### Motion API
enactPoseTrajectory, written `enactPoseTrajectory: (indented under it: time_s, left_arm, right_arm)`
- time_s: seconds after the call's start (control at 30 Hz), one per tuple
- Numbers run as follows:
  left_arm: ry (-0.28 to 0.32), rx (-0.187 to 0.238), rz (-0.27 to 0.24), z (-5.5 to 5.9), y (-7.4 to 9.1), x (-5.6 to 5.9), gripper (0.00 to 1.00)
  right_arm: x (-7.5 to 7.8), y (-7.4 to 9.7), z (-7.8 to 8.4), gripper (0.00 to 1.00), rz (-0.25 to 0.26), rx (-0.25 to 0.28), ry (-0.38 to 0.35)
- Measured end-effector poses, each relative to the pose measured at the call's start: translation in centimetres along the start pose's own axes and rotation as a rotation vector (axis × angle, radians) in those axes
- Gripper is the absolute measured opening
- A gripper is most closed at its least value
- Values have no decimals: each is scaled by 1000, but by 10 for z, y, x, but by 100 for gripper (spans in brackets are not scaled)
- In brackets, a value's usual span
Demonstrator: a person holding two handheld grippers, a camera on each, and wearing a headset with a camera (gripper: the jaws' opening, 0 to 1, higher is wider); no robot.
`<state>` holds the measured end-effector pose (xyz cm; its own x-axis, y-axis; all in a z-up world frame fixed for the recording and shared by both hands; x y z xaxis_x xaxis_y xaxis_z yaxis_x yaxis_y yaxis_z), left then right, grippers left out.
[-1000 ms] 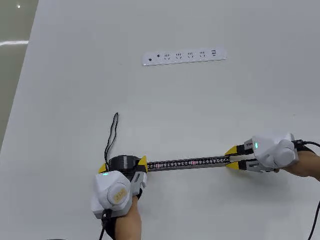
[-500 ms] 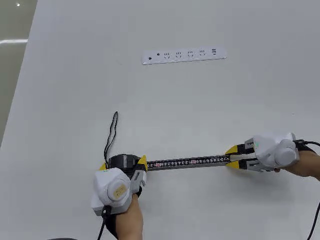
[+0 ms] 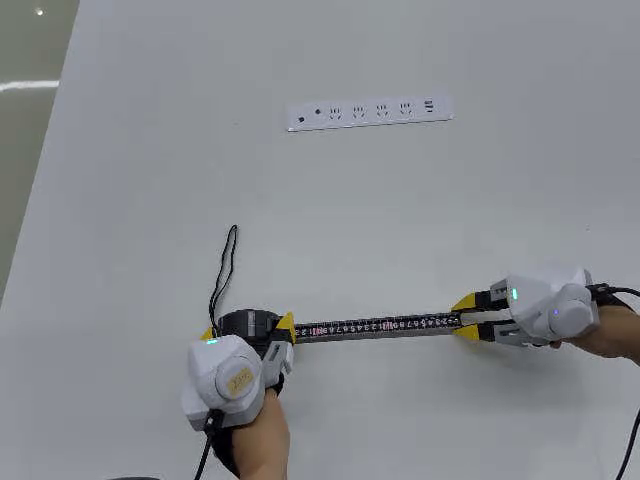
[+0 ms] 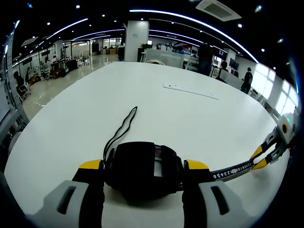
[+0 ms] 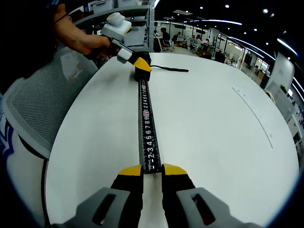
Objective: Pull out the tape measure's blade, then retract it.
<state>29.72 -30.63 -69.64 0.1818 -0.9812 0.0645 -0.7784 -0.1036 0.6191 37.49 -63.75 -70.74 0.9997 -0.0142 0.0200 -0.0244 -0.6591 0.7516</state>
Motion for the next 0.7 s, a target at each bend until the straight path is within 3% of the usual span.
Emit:
enactPoseTrajectory:
  time_s: [0.7]
  left_arm:
    - [-18,-26,7,-1,0,-1,63]
  right_arm:
    - [1,-2,-8,13,2,7,16]
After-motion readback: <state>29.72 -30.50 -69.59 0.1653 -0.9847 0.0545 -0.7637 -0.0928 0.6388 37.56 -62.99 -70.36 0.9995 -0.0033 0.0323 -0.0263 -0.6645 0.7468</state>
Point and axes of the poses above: the centre of the closed fingertips' face, and the gripper's own axes: y roughly backward along the fingers, x roughly to its right, z roughly out of its underside, the point moved 9 cm from there along y, roughly backward along the fingers, and after that the axes turned 1 degree about -y, right-handed, at the moved point
